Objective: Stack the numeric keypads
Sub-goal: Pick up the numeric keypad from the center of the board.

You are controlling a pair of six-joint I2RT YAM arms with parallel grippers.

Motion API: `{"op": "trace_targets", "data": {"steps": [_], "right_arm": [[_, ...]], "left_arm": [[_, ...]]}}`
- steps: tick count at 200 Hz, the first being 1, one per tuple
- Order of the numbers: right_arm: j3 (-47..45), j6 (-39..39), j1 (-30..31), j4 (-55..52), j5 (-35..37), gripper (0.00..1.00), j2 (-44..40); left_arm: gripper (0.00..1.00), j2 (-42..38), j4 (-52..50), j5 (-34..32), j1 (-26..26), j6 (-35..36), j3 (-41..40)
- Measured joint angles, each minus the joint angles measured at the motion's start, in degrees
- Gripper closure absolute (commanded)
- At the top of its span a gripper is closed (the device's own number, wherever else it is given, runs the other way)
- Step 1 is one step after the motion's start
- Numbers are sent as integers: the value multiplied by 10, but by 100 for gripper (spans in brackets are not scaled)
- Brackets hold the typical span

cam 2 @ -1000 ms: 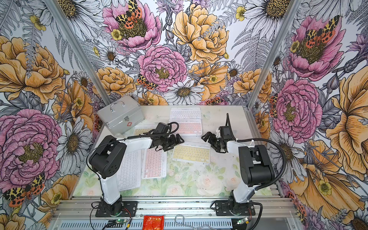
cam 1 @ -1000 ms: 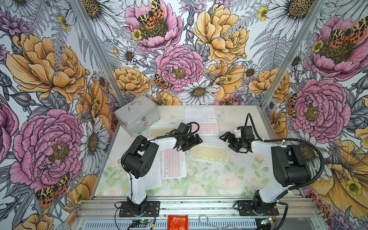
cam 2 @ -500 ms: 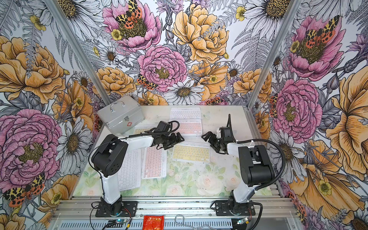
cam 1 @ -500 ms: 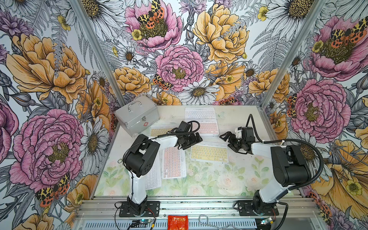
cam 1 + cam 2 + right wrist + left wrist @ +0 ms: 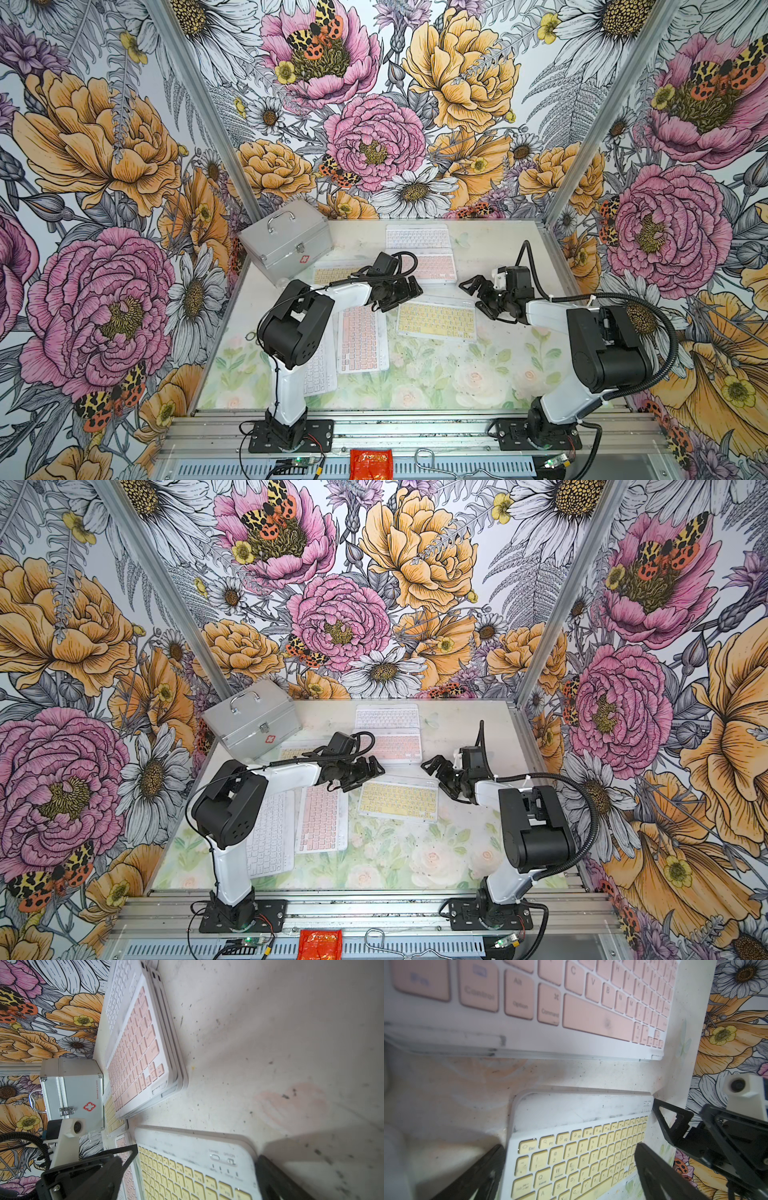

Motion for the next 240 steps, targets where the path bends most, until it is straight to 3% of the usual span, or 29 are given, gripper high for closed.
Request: {"op": "trace_targets", "data": {"steps": [54, 131, 240], "right_arm": [[-7, 0, 1, 3, -1, 0, -7], [-11, -12, 5, 41, -13, 0, -59], [-11, 41, 16, 241, -12, 0, -68]], "left_arm": [[1, 1, 3, 2, 2, -6, 0], [1, 1, 88, 26, 25, -78, -30], [1, 1, 202, 31, 24, -182, -74]]}}
